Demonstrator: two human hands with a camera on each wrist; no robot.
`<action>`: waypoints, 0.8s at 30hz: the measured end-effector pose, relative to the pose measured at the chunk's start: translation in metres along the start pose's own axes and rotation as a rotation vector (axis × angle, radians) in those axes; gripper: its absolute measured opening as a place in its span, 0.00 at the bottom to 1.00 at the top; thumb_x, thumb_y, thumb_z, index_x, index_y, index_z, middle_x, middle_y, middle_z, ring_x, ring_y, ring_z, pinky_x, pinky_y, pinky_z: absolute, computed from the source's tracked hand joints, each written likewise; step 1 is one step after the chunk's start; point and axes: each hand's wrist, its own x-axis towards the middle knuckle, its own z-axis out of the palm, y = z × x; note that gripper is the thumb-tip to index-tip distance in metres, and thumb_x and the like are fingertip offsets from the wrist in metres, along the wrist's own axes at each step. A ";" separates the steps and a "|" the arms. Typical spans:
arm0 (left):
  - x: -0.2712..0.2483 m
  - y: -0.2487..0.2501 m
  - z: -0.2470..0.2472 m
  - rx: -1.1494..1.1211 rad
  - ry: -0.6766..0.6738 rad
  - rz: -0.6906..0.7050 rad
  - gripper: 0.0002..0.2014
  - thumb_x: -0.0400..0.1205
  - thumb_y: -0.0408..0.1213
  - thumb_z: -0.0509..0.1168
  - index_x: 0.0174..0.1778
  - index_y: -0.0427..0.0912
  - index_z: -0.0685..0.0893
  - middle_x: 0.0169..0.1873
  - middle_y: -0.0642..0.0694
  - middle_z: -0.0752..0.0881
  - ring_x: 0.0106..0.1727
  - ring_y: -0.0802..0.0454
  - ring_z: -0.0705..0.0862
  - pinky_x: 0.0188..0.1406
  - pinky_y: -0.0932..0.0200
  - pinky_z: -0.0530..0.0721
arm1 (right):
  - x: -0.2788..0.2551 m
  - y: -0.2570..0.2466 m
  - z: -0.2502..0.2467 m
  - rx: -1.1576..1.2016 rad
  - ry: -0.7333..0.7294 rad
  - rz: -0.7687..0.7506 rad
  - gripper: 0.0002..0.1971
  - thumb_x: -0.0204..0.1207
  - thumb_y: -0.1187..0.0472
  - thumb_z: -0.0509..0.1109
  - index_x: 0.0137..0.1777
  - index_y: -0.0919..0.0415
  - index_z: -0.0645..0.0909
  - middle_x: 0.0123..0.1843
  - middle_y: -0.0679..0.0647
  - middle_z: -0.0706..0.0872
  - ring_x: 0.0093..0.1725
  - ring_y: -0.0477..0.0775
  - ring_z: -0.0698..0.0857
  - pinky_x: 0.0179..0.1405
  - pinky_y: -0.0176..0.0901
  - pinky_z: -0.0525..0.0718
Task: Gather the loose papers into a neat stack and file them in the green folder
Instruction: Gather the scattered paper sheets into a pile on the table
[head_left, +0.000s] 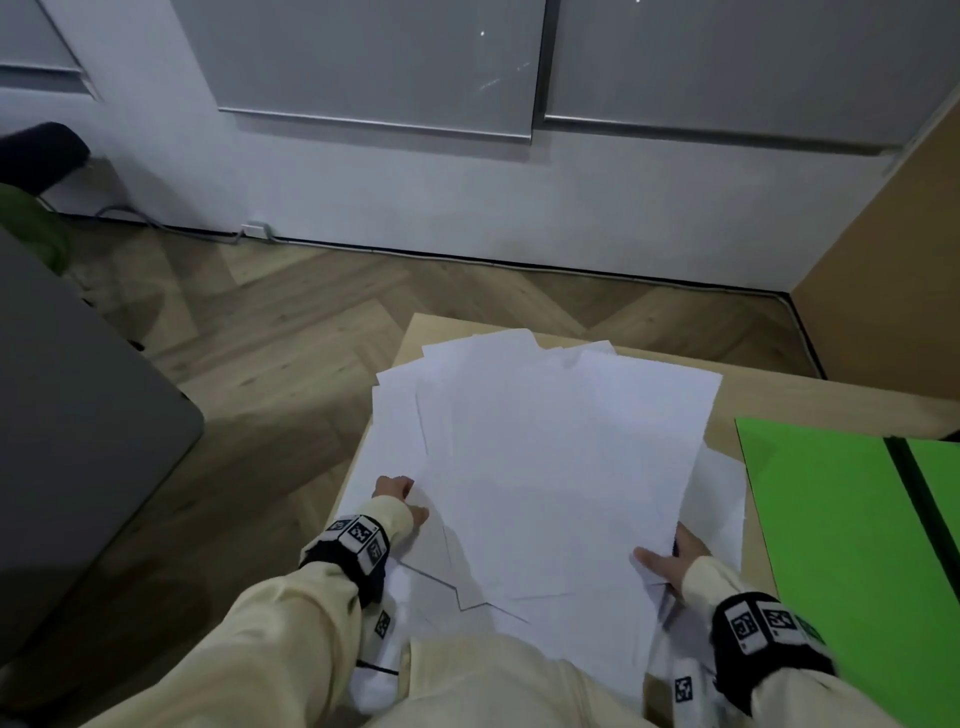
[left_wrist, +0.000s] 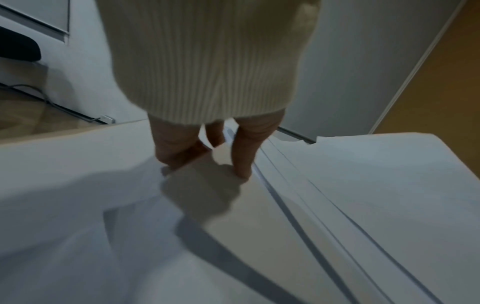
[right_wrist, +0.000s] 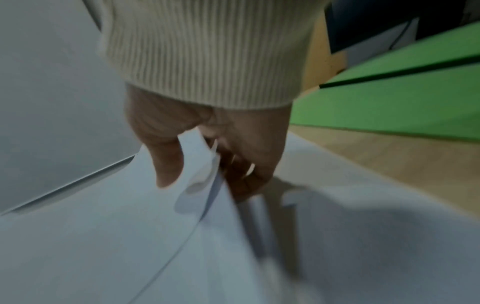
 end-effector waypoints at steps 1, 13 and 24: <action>-0.002 0.004 0.004 -0.012 -0.017 -0.001 0.33 0.77 0.40 0.69 0.77 0.38 0.66 0.76 0.41 0.68 0.73 0.41 0.76 0.72 0.55 0.74 | -0.003 -0.003 0.004 0.042 0.062 -0.007 0.35 0.71 0.63 0.75 0.76 0.70 0.65 0.75 0.65 0.74 0.74 0.64 0.74 0.73 0.50 0.71; -0.013 0.001 0.001 -0.071 -0.132 0.043 0.31 0.74 0.38 0.72 0.75 0.42 0.73 0.71 0.44 0.79 0.69 0.46 0.80 0.65 0.63 0.75 | -0.004 -0.005 0.005 0.483 0.323 0.241 0.31 0.76 0.67 0.69 0.75 0.79 0.62 0.74 0.72 0.72 0.73 0.68 0.74 0.75 0.52 0.67; -0.008 0.001 -0.006 -0.359 0.079 -0.080 0.28 0.75 0.35 0.72 0.72 0.37 0.76 0.67 0.39 0.81 0.68 0.41 0.81 0.71 0.55 0.75 | -0.004 0.003 -0.008 0.241 0.183 0.305 0.32 0.81 0.59 0.63 0.78 0.77 0.57 0.79 0.68 0.66 0.77 0.67 0.68 0.42 0.38 0.75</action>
